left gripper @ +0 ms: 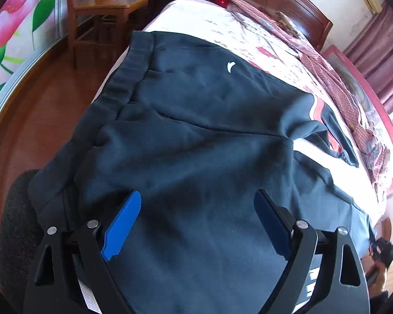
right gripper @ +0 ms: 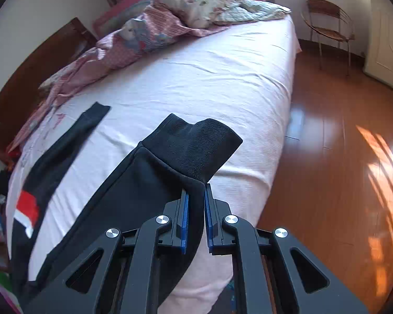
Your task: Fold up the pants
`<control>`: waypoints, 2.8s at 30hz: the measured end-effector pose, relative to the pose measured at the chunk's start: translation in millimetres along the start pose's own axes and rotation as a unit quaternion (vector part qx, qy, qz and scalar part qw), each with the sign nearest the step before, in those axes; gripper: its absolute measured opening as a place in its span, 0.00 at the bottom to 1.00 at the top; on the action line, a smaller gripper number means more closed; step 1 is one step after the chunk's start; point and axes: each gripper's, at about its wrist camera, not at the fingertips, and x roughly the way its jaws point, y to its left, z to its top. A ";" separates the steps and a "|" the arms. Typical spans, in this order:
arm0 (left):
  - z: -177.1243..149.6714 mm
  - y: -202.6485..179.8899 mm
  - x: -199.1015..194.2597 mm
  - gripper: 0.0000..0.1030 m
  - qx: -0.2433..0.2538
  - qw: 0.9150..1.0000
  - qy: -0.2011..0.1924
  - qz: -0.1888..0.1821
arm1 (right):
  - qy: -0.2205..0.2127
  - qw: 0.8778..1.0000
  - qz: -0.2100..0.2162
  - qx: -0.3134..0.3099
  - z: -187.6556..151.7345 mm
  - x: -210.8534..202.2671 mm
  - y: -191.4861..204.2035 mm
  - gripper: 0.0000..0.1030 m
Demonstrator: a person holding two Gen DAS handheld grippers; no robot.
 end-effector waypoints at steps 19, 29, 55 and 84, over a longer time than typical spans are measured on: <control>-5.2 0.6 5.0 0.90 0.047 0.997 -0.021 0.061 | 0.054 0.920 0.259 -0.289 -148.5 -96.7 208.5 0.43; 32.3 34.3 -36.8 0.96 0.066 0.997 -0.016 -0.042 | 0.131 0.874 0.277 -0.378 -260.1 -104.2 307.9 0.56; 208.9 121.8 97.1 0.80 0.207 0.953 -0.013 -0.219 | 0.259 0.865 0.283 -0.323 -289.9 -124.7 357.5 0.57; 172.9 75.5 -38.2 0.08 0.159 0.954 -0.171 -0.187 | 0.257 0.937 0.226 -0.078 -64.5 30.6 446.8 0.69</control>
